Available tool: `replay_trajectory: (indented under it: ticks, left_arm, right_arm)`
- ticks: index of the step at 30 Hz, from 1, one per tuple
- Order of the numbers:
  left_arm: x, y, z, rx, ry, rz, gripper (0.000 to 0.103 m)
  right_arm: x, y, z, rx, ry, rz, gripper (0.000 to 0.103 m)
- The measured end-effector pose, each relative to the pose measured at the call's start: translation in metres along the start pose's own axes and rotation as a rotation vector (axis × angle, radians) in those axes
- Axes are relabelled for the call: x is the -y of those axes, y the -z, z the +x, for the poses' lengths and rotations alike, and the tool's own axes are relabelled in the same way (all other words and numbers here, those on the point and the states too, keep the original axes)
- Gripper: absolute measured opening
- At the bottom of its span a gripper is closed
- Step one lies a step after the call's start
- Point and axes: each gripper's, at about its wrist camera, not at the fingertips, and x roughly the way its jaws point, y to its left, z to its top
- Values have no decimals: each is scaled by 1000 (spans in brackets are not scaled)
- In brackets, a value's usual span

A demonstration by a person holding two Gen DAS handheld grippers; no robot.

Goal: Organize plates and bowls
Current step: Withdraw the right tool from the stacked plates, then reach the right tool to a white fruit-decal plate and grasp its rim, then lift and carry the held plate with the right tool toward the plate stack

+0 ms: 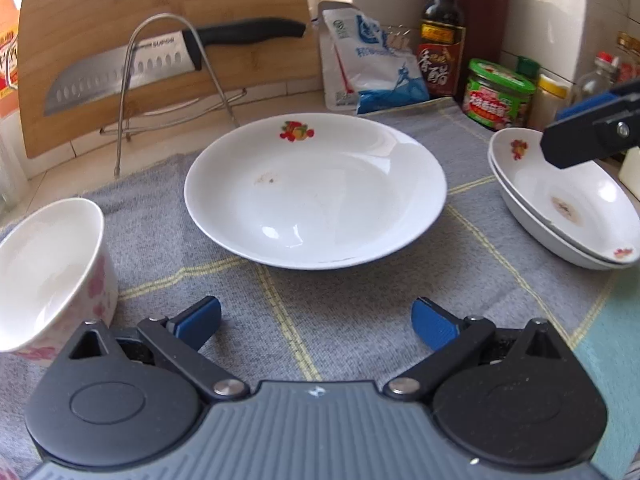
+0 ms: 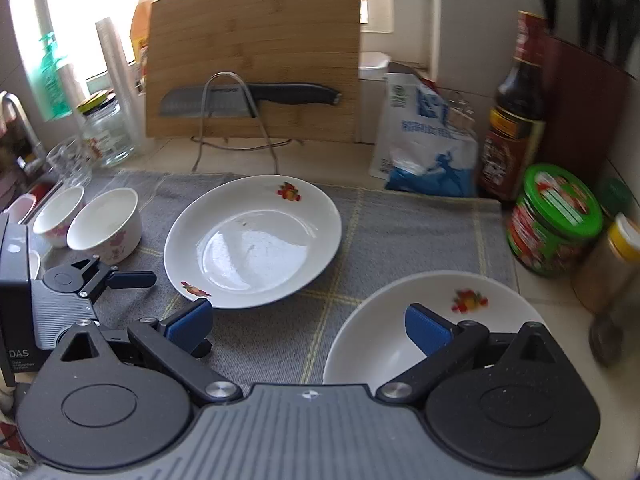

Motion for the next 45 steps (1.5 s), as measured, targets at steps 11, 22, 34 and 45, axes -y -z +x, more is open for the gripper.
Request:
replay_trajectory:
  ticks: [11, 22, 34, 45]
  left_arm:
    - [1, -8, 13, 21, -10, -10, 103]
    - [0, -8, 13, 35, -9, -17, 103]
    - [-2, -10, 13, 30, 2, -9, 102]
    - [-4, -14, 15, 62, 58, 8, 98]
  right_arm:
    - [14, -46, 60, -81, -177, -166, 103]
    - [24, -72, 139, -194, -314, -206, 103]
    - [38, -89, 170, -232, -497, -109, 103]
    - [43, -101, 182, -266, -589, -82, 103]
